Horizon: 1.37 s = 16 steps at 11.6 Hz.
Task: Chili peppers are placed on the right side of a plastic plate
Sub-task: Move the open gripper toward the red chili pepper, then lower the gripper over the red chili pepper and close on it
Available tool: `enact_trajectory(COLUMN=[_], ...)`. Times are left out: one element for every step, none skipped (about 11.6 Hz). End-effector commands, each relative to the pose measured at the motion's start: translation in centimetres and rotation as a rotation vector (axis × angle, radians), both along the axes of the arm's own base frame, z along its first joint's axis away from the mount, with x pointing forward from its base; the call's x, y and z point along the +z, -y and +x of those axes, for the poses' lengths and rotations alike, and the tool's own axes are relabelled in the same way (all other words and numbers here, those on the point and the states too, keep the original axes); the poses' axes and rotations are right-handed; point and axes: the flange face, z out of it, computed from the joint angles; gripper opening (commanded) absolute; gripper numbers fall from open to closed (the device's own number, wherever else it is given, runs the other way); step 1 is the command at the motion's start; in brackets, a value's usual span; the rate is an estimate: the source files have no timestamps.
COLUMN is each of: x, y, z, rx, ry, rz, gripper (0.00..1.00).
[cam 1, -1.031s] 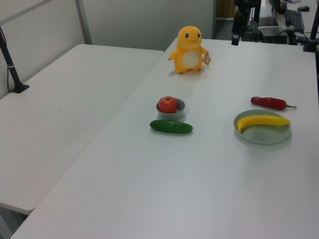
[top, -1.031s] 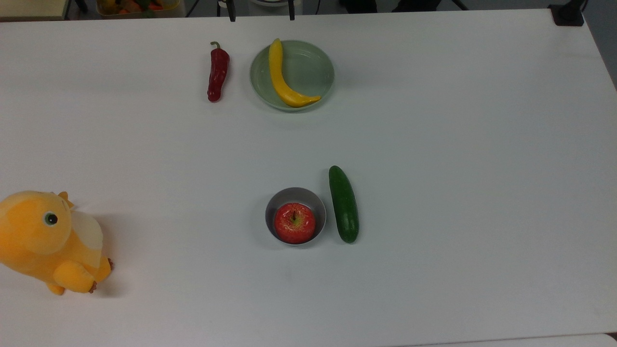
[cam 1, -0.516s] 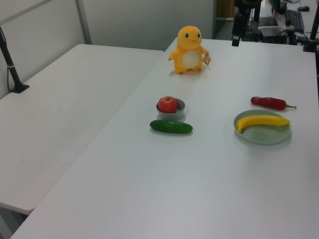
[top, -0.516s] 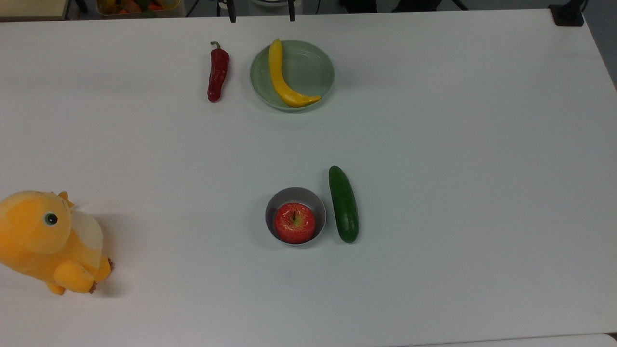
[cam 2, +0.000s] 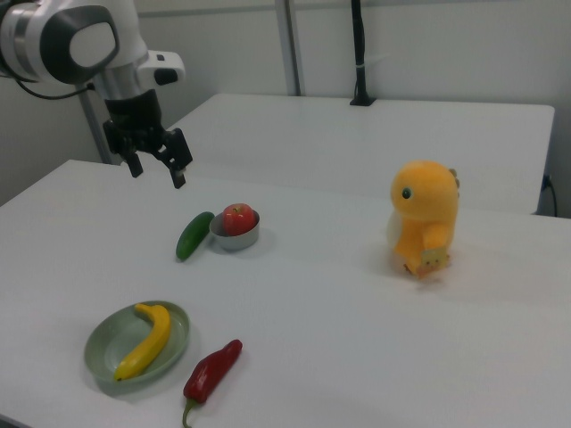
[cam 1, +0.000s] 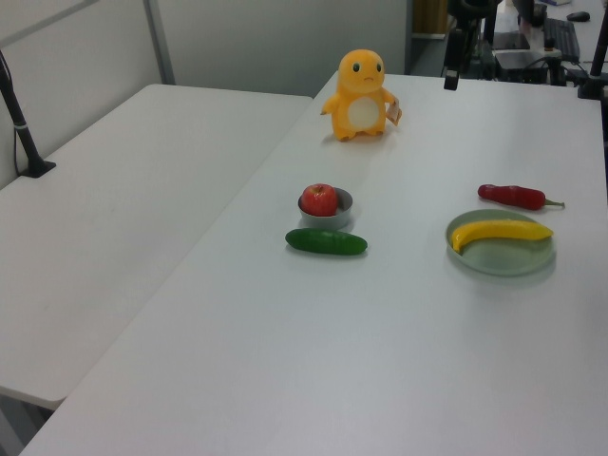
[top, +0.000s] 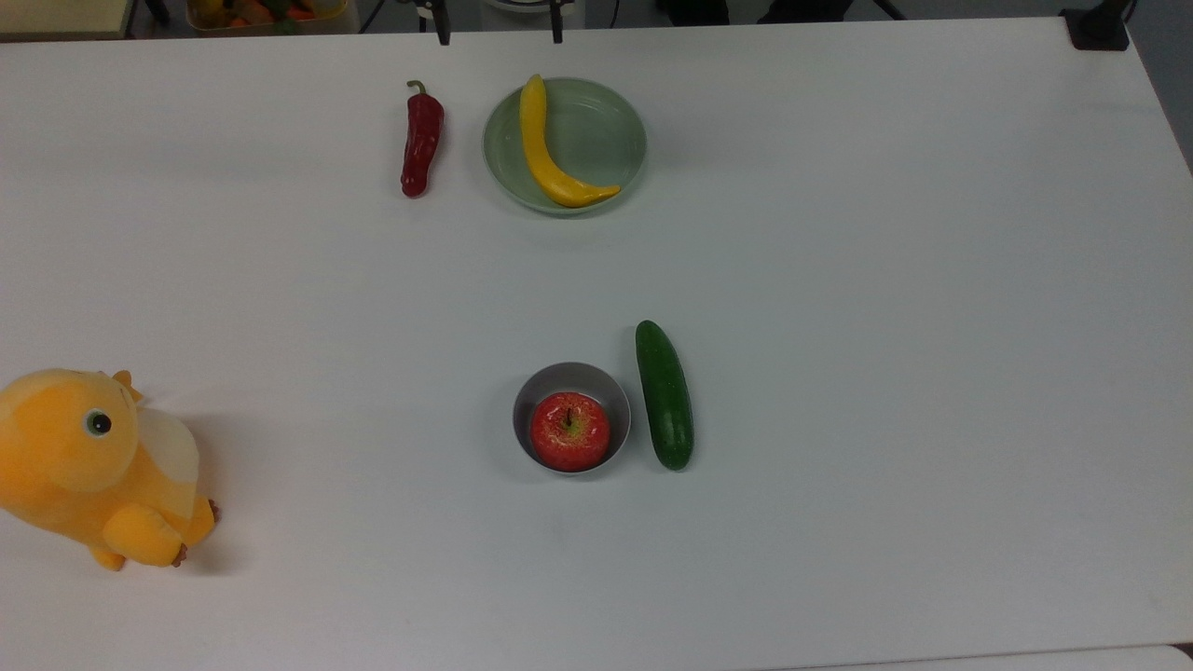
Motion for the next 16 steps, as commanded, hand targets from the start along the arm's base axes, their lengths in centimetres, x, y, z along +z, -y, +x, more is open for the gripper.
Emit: enact_trajectory(x=[-2.4,-3.6,-5.2,-6.7,-8.3,-9.6,-11.6,-13.6,-15.5,-17.3,-18.9,-20.6,-23.0,-24.7,-25.8,-26.9], y=[4.3,6.1,8.0,9.3,10.2,11.0,11.1,11.1,11.1,11.1,11.3,11.3,11.4,11.5,11.8,12.0], z=[0.6,0.9,0.9,0.6,0.4,0.2,0.3,0.1,0.2,-0.1,-0.3,-0.6,-0.9,-1.0,-1.0,-1.1], rx=[-0.018,-0.027,-0.017,-0.002,-0.005,-0.018,-0.02,-0.022,-0.022,-0.022,-0.017,-0.013,-0.009,-0.001,0.007,0.005], ry=[-0.047,-0.07,-0.097,-0.124,-0.157,-0.181,-0.218,-0.254,-0.279,-0.292,-0.302,-0.328,-0.378,-0.41,-0.432,-0.429], rz=[0.005,0.004,0.004,0.007,0.01,0.013,0.016,0.019,0.018,0.016,-0.002,-0.015,-0.021,-0.038,-0.057,-0.062], gripper=[1.0,1.0,1.0,1.0,1.0,1.0,1.0,1.0,1.0,1.0,1.0,1.0,1.0,1.0,1.0,1.0])
